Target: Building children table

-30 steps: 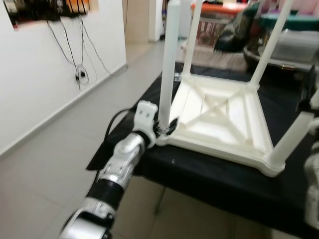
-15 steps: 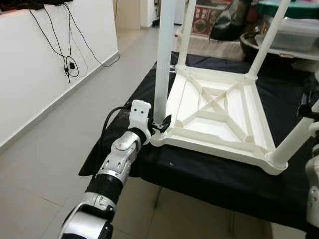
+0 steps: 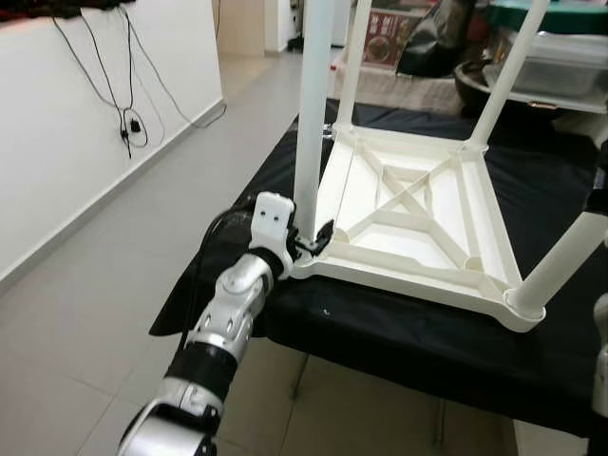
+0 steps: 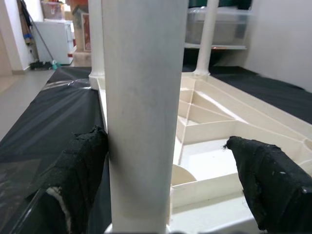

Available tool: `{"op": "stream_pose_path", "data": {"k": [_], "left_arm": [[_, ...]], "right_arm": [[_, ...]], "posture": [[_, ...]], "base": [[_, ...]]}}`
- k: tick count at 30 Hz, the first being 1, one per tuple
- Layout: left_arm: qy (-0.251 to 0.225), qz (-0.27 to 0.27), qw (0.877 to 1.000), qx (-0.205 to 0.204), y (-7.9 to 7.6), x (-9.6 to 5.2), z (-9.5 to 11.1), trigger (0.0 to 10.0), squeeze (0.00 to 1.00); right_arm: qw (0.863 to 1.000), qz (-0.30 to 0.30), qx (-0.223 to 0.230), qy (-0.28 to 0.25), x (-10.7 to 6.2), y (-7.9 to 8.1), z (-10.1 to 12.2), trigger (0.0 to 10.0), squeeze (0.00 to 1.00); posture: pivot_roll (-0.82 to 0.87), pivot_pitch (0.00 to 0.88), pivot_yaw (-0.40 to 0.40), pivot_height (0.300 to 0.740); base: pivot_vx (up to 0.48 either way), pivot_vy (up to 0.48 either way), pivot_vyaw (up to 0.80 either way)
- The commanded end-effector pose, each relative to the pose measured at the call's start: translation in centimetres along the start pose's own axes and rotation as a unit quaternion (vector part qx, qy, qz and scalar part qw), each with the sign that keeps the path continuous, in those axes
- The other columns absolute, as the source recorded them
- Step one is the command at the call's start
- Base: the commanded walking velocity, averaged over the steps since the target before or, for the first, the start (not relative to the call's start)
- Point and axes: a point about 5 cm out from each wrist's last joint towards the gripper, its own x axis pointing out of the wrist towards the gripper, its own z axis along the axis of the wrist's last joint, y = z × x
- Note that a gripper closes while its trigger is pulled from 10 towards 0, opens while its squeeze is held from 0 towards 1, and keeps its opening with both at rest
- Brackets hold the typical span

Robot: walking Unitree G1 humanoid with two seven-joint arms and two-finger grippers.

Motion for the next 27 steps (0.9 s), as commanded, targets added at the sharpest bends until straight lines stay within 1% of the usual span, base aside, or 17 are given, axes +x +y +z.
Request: {"op": "stream_pose_path", "data": {"k": [1,4,5,6,7,8,9,11,12,13,14,15,17,20,21,24,27], "left_arm": [[-0.013,-0.026,1.0,0.003,-0.9,-0.4,0.2,10.0,0.0],[-0.028,-0.056,0.998,-0.004,-1.8,-1.2,0.4,10.0,0.0],[-0.034,-0.076,0.996,-0.007,-2.4,-1.8,0.4,10.0,0.0],[-0.034,-0.076,0.996,-0.007,-2.4,-1.8,0.4,10.0,0.0],[-0.033,-0.082,0.996,-0.004,-2.7,-2.0,0.2,10.0,0.0],[-0.031,-0.086,0.996,-0.003,-2.9,-2.2,0.1,10.0,0.0],[-0.031,-0.086,0.996,-0.003,-2.9,-2.2,0.1,10.0,0.0],[-0.031,-0.089,0.996,-0.002,-3.0,-2.4,0.1,10.0,0.0],[-0.031,-0.089,0.996,-0.002,-3.0,-2.4,0.1,10.0,0.0],[-0.032,-0.089,0.995,-0.001,-3.0,-2.4,0.3,10.0,0.0],[-0.034,-0.09,0.995,0.001,-2.9,-2.5,0.4,10.0,0.0],[-0.034,-0.09,0.995,0.001,-2.9,-2.5,0.4,10.0,0.0],[-0.033,-0.089,0.995,0.008,-2.5,-2.6,0.6,10.0,0.0],[-0.031,-0.089,0.996,0.01,-2.4,-2.7,0.6,10.0,0.0],[-0.027,-0.092,0.995,0.011,-2.4,-2.9,0.5,10.0,0.0],[-0.027,-0.093,0.995,0.011,-2.5,-2.9,0.5,10.0,0.0],[-0.027,-0.098,0.995,0.013,-2.8,-2.8,0.6,10.0,0.0]], "right_arm": [[1.0,0.005,0.01,0.028,0.5,-0.4,-0.7,10.0,1.0],[0.998,0.016,0.027,0.051,1.3,-0.5,-1.4,10.0,1.0],[0.996,0.025,0.035,0.073,1.8,-0.6,-2.2,6.8,1.0],[0.996,0.025,0.035,0.073,1.8,-0.6,-2.2,6.8,1.0],[0.995,0.027,0.037,0.089,2.0,-0.6,-3.0,6.8,1.0],[0.992,0.022,0.042,0.113,2.2,-0.9,-4.2,5.0,1.0],[0.992,0.022,0.042,0.113,2.2,-0.9,-4.2,5.0,1.0],[0.988,0.012,0.05,0.144,2.3,-1.2,-5.7,4.9,1.0],[0.988,0.012,0.05,0.144,2.3,-1.2,-5.7,4.9,1.0],[0.986,0.002,0.057,0.156,2.4,-1.6,-6.3,2.2,1.0],[0.985,-0.008,0.066,0.158,2.5,-2.0,-6.6,0.0,1.0],[0.985,-0.008,0.066,0.158,2.5,-2.0,-6.6,0.0,1.0],[0.985,-0.031,0.088,0.146,2.9,-2.7,-6.1,0.0,1.0],[0.986,-0.032,0.096,0.136,3.1,-2.8,-5.6,0.0,1.0],[0.986,-0.022,0.116,0.122,3.1,-2.4,-4.6,0.0,1.0],[0.985,-0.018,0.122,0.119,3.0,-2.2,-4.4,0.0,1.0],[0.982,-0.014,0.148,0.12,2.6,-1.8,-4.1,0.0,1.0]], "posture": [[0.07,0.0,-0.074,0.74],[0.07,0.0,-0.074,0.74],[0.07,0.0,-0.08,0.74],[0.07,0.0,-0.08,0.74],[0.07,0.0,-0.082,0.74],[0.08,0.0,-0.086,0.74],[0.08,0.0,-0.086,0.74],[0.08,0.0,-0.086,0.74],[0.08,0.0,-0.086,0.74],[0.09,0.0,-0.09,0.74],[0.09,0.0,-0.09,0.74],[0.09,0.0,-0.09,0.74],[0.1,0.0,-0.088,0.74],[0.1,0.0,-0.083,0.74],[0.09,0.0,-0.076,0.74],[0.09,0.0,-0.076,0.74],[0.09,0.0,-0.071,0.74]], "base": [[0.0,0.0,0.0],[0.0,0.0,0.0],[0.0,0.0,0.0],[0.0,0.0,0.0],[0.0,0.0,0.0],[0.0,0.0,0.0],[0.0,0.0,0.0],[0.0,0.0,0.0],[0.0,0.0,0.0],[0.0,0.0,0.0],[0.0,0.0,0.0],[0.0,0.0,0.0],[0.0,0.0,0.0],[0.0,0.0,0.0],[0.0,0.0,0.0],[0.0,0.0,0.0],[0.0,0.0,0.0]]}}
